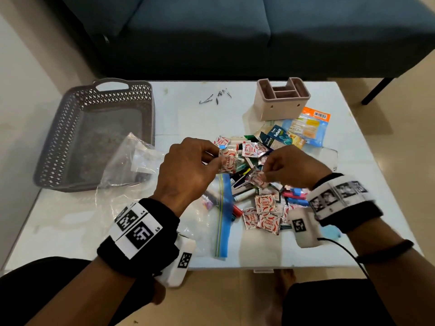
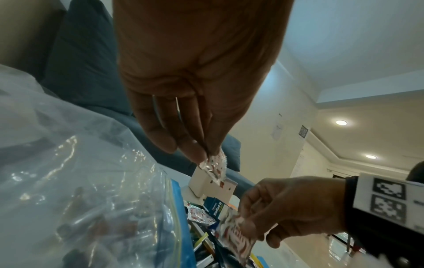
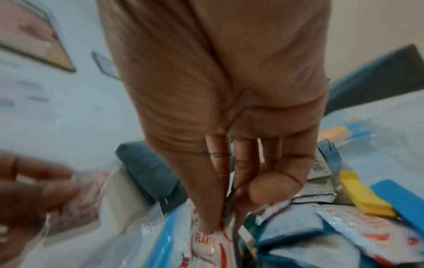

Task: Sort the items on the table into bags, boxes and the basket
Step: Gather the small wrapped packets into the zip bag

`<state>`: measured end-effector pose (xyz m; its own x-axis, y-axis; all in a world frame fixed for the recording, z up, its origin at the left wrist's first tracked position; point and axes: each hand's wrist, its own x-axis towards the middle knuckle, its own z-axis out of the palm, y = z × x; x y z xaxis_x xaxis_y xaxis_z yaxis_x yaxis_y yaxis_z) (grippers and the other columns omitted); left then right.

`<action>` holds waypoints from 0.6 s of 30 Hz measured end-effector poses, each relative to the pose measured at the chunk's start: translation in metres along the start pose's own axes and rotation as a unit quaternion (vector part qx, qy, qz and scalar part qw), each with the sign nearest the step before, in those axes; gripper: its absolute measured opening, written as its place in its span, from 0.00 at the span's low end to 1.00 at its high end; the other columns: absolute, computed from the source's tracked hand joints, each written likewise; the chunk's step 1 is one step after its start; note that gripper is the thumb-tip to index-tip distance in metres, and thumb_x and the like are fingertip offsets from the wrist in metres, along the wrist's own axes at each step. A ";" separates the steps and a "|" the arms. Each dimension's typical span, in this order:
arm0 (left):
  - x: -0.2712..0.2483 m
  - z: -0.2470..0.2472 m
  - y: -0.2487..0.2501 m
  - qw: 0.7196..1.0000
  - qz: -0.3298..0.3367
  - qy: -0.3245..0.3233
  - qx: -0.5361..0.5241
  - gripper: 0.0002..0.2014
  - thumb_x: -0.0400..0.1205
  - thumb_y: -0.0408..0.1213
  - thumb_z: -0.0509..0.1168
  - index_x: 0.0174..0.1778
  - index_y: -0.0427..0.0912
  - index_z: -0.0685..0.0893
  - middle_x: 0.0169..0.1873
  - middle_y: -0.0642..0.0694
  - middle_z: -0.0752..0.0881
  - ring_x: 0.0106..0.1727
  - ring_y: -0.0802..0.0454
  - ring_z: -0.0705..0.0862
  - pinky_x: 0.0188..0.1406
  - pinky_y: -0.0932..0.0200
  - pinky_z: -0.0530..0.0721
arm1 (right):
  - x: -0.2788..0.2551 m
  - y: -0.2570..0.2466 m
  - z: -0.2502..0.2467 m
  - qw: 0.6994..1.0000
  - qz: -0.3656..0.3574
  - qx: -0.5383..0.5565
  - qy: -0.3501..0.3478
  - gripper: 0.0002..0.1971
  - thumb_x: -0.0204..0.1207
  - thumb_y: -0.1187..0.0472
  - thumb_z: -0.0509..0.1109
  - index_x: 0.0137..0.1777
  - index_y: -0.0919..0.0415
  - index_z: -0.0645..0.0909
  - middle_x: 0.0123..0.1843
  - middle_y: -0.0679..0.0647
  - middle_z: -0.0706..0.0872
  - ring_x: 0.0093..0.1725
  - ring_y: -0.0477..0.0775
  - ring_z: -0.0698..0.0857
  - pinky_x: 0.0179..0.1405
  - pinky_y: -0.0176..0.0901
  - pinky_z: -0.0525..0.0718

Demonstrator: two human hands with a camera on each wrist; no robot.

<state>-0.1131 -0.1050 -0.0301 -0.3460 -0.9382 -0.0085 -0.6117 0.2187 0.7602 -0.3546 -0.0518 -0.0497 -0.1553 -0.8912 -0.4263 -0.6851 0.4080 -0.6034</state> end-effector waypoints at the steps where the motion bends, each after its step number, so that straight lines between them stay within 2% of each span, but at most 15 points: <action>1: 0.002 -0.001 -0.001 1.000 -0.002 0.004 0.000 0.13 0.74 0.55 0.71 0.48 0.54 0.93 0.37 0.59 0.93 0.38 0.58 0.92 0.44 0.48 0.92 | -0.005 -0.004 -0.009 0.996 -0.005 0.087 -0.023 0.04 0.75 0.67 0.80 0.46 0.62 0.89 0.42 0.58 0.93 0.40 0.52 0.90 0.38 0.42 0.87; 2: 0.003 -0.002 -0.003 1.000 -0.005 0.008 0.001 0.12 0.75 0.54 0.71 0.49 0.54 0.93 0.38 0.59 0.93 0.38 0.58 0.92 0.45 0.48 0.92 | -0.009 -0.009 -0.017 0.982 -0.009 0.184 -0.044 0.06 0.75 0.67 0.80 0.50 0.63 0.88 0.45 0.60 0.94 0.42 0.53 0.90 0.40 0.43 0.88; 4: 0.005 -0.005 -0.003 1.000 -0.014 0.017 -0.002 0.10 0.78 0.52 0.72 0.49 0.53 0.93 0.38 0.58 0.93 0.38 0.57 0.92 0.46 0.48 0.92 | -0.016 -0.020 -0.025 0.934 -0.023 0.348 -0.082 0.09 0.74 0.68 0.78 0.53 0.64 0.87 0.50 0.60 0.94 0.45 0.53 0.90 0.42 0.42 0.88; 6: 0.004 -0.002 -0.001 1.000 -0.022 0.004 -0.013 0.08 0.79 0.49 0.74 0.50 0.52 0.94 0.38 0.58 0.93 0.37 0.57 0.92 0.46 0.48 0.92 | -0.022 -0.025 -0.024 0.901 -0.032 0.418 -0.114 0.08 0.72 0.70 0.77 0.51 0.63 0.86 0.51 0.60 0.92 0.48 0.54 0.89 0.45 0.43 0.88; 9: 0.003 0.003 0.005 0.999 -0.031 -0.008 -0.036 0.06 0.80 0.45 0.76 0.50 0.50 0.94 0.38 0.55 0.94 0.35 0.57 0.92 0.44 0.54 0.92 | -0.023 -0.031 -0.014 0.897 -0.020 0.418 -0.142 0.07 0.69 0.70 0.76 0.46 0.63 0.86 0.48 0.59 0.93 0.47 0.53 0.90 0.44 0.42 0.89; 12: 0.003 0.007 0.012 0.998 -0.030 -0.020 -0.053 0.05 0.81 0.42 0.76 0.50 0.48 0.94 0.38 0.53 0.94 0.32 0.58 0.92 0.39 0.59 0.90 | -0.021 -0.033 -0.010 0.892 -0.003 0.434 -0.127 0.06 0.71 0.72 0.75 0.45 0.64 0.86 0.48 0.61 0.94 0.44 0.54 0.93 0.43 0.40 0.93; 14: 0.003 0.010 0.016 0.998 -0.022 -0.030 -0.053 0.05 0.81 0.40 0.74 0.51 0.48 0.93 0.38 0.53 0.94 0.31 0.60 0.91 0.38 0.61 0.89 | -0.021 -0.031 -0.012 0.888 0.003 0.446 -0.116 0.06 0.72 0.72 0.75 0.47 0.65 0.86 0.51 0.62 0.94 0.48 0.56 0.94 0.46 0.42 0.93; 16: 0.000 0.012 0.022 0.998 -0.013 -0.031 -0.058 0.07 0.82 0.39 0.73 0.55 0.48 0.91 0.39 0.51 0.94 0.32 0.60 0.91 0.36 0.64 0.88 | -0.019 -0.029 -0.013 0.887 0.002 0.450 -0.105 0.09 0.68 0.69 0.77 0.48 0.65 0.87 0.54 0.63 0.93 0.51 0.57 0.93 0.51 0.45 0.93; 18: -0.002 0.014 0.026 0.997 -0.003 -0.028 -0.073 0.09 0.83 0.38 0.72 0.58 0.49 0.84 0.40 0.50 0.94 0.34 0.59 0.92 0.34 0.64 0.88 | -0.019 -0.027 -0.014 0.883 -0.002 0.460 -0.096 0.11 0.65 0.67 0.78 0.48 0.65 0.87 0.54 0.64 0.93 0.52 0.59 0.92 0.54 0.47 0.91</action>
<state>-0.1383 -0.0938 -0.0190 -0.3843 -0.9220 -0.0470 -0.5048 0.1673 0.8469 -0.3432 -0.0487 -0.0163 0.0298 -0.8788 -0.4762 0.1959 0.4723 -0.8594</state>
